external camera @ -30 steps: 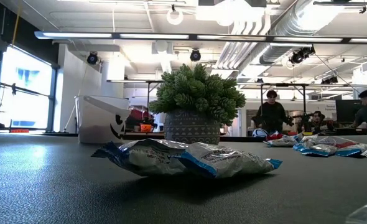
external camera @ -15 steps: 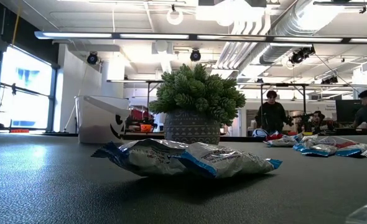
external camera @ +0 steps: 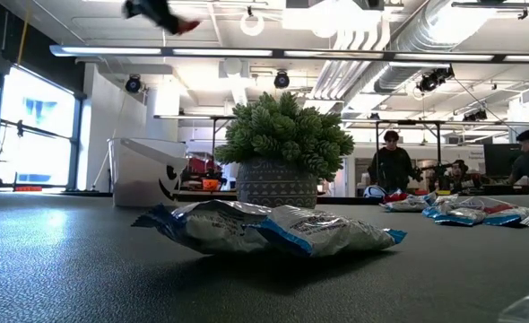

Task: Organize candy in baskets
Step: Put the red candy into the white bucket, then put the green gummy into the purple bucket

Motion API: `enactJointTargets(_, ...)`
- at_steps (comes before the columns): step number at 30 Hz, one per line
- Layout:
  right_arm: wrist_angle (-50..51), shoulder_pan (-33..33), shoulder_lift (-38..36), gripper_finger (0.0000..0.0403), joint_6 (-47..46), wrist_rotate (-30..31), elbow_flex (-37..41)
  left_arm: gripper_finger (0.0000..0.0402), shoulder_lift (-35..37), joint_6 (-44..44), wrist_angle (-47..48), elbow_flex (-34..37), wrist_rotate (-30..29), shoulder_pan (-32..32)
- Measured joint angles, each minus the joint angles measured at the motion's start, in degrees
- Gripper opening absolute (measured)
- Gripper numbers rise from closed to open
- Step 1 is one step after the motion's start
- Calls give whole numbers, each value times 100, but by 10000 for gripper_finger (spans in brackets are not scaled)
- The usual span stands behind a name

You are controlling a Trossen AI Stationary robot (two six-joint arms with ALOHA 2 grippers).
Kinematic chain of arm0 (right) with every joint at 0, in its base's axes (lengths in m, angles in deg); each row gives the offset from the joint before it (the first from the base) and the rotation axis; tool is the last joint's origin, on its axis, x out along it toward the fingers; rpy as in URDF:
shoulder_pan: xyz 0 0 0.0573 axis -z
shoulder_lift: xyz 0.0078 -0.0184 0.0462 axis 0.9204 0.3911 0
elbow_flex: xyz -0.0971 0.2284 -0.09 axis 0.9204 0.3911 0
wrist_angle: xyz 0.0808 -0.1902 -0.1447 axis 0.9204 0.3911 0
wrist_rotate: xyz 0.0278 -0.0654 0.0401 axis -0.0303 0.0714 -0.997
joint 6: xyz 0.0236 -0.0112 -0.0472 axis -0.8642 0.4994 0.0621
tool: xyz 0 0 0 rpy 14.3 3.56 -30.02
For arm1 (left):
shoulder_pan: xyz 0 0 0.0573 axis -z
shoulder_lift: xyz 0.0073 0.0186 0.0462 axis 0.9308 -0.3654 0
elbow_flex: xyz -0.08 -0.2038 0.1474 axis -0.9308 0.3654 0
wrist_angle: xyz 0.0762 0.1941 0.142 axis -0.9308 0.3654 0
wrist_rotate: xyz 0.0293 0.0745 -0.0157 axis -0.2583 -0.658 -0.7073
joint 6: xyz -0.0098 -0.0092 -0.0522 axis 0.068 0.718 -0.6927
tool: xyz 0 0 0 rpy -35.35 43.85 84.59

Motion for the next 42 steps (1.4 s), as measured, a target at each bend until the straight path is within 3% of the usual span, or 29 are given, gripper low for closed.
enactJointTargets(5, 327, 23, 0, 177, -195, 180, 0, 15, -25, -374, 1156, 123, 5, 2)
enactJointTargets(13, 615, 23, 0, 177, -239, 180, -2, 73, -216, 583, 828, 715, -249, -312)
enactJointTargets(20, 872, 23, 0, 177, -540, 180, -7, 123, -455, 911, 744, 782, -243, -704)
enactJointTargets(25, 1808, 23, 0, 177, -1091, 229, -7, 135, -467, 919, 295, 782, 530, -771)
enactJointTargets(29, 3167, 21, 15, 177, -1832, 837, -7, 133, -450, 731, -312, 780, 1514, -719)
enactJointTargets(32, 4113, 23, 50, 177, -2504, 1093, 64, 132, -450, 567, -756, 780, 1802, -643)
enactJointTargets(36, 4909, 15, 52, 177, -3001, 774, 353, 131, -443, 376, -976, 778, 1831, -557)
enactJointTargets(42, 4960, 4, -38, 177, -3026, -25, 1140, 131, -350, 243, -1109, 778, 1817, -495)
